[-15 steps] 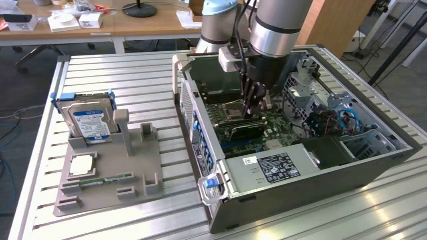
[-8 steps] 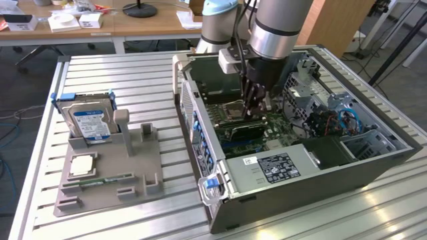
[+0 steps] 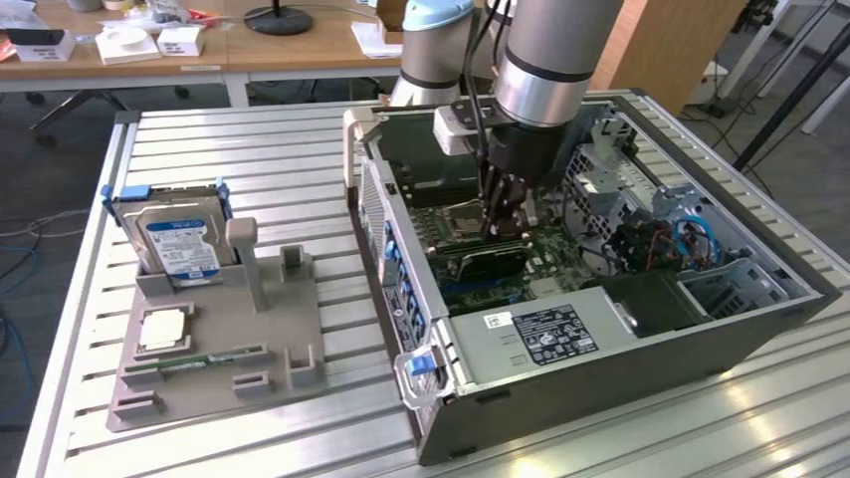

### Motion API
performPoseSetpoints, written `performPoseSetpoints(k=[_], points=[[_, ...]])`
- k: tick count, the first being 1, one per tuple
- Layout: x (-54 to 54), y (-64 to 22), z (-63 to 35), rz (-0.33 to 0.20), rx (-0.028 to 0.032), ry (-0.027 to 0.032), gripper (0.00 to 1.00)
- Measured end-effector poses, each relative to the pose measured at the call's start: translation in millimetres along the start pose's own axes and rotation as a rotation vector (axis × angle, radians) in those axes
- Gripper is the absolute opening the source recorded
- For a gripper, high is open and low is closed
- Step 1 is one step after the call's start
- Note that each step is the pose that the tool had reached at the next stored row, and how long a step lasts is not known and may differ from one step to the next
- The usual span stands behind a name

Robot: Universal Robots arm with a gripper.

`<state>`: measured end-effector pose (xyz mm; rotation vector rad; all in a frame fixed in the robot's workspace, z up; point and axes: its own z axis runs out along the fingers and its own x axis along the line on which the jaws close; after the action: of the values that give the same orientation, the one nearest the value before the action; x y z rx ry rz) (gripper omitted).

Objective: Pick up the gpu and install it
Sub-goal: 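Press down on the gpu until it lock into place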

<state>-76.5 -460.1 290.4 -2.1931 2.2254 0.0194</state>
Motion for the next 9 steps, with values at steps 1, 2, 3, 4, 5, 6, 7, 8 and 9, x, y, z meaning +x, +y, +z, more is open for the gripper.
performPoseSetpoints(k=[1,2,3,4,5,6,7,8,9], points=[[-0.1,0.0,0.2,0.000,0.0000,-0.0001,0.10],[-1.0,0.2,0.7,0.000,0.0002,-0.0002,0.10],[-2.4,0.4,0.9,0.000,0.0001,0.0000,0.10],[-3.6,0.6,1.2,0.000,0.0001,0.0000,0.10],[-4.5,0.7,1.5,0.000,0.0001,-0.0002,0.10],[-4.6,0.7,1.5,0.000,0.0002,-0.0002,0.10],[-4.5,0.7,1.5,0.000,0.0001,-0.0002,0.10],[-4.6,0.7,2.0,0.000,0.0001,-0.0002,0.10],[-4.6,0.7,3.5,0.000,0.0001,-0.0003,0.10]])
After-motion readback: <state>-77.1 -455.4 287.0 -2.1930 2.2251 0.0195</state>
